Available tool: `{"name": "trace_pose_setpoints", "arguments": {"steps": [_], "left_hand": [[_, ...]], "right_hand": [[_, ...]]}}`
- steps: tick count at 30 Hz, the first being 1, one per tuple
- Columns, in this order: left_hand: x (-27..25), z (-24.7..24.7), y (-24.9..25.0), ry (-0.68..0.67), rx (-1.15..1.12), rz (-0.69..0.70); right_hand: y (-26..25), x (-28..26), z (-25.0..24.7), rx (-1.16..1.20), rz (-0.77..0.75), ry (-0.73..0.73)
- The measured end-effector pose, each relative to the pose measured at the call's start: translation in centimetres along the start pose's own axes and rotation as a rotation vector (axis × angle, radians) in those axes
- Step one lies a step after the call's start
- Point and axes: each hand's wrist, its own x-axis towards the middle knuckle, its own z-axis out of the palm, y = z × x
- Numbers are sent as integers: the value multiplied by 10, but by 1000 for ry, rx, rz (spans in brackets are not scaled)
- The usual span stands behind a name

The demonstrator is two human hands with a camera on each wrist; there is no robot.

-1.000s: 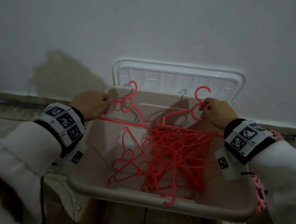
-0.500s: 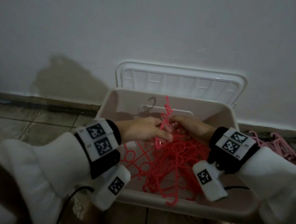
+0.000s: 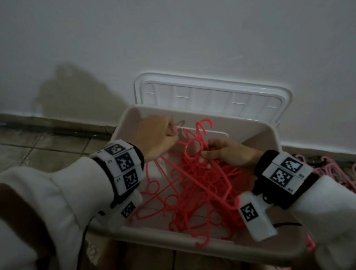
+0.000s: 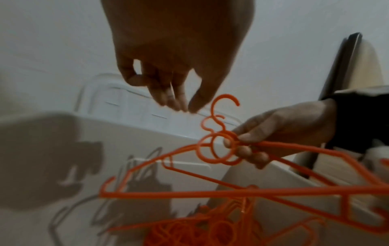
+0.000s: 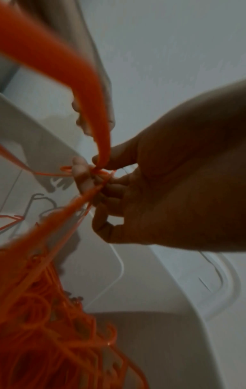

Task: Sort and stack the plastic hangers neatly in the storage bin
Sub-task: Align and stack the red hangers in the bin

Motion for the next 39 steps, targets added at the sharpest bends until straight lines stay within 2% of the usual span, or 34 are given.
{"name": "trace_pose_setpoints", "arguments": {"steps": [1,3,4,7,11,15,19,21,24,27,31,34,37,39], "left_hand": [[4,4,-10,-48,66,29],[6,13,-21,-215,77,71],[6,18,-23,-250,76,110],[2,23,-19,-268,98,258],[3,13,-13,-289,144,243],[7,22,-26,-279,5,194],[4,29,-25,-367,-90,120],[4,32,-22,-406,-149,61],[1,35,-14,-450,-186,9],[-3,41,-7,-505,-230,-20],[-2,53,-14,-435,-262,-43],[-3,54,-16,-383,-183,-47],[-5,54,-15,-356,-189,-51],[-7,54,-15,-325,-205,-58]], "right_hand": [[-1,-2,-2,9,-10,-11],[-3,-5,-2,-23,-57,-61],[-4,-6,-1,-68,-89,-97],[-8,-7,4,-164,-162,-191],[-6,-7,3,-247,-168,-195],[1,-6,-5,-400,-138,-112],[12,7,-12,-668,-185,188],[15,12,-12,-756,-189,281],[15,17,-4,-960,-109,318],[10,21,7,-1060,-59,260],[3,30,17,-1062,-75,137],[1,37,23,-1014,-133,146],[-1,41,26,-839,-178,92],[0,44,26,-806,-203,85]]}}
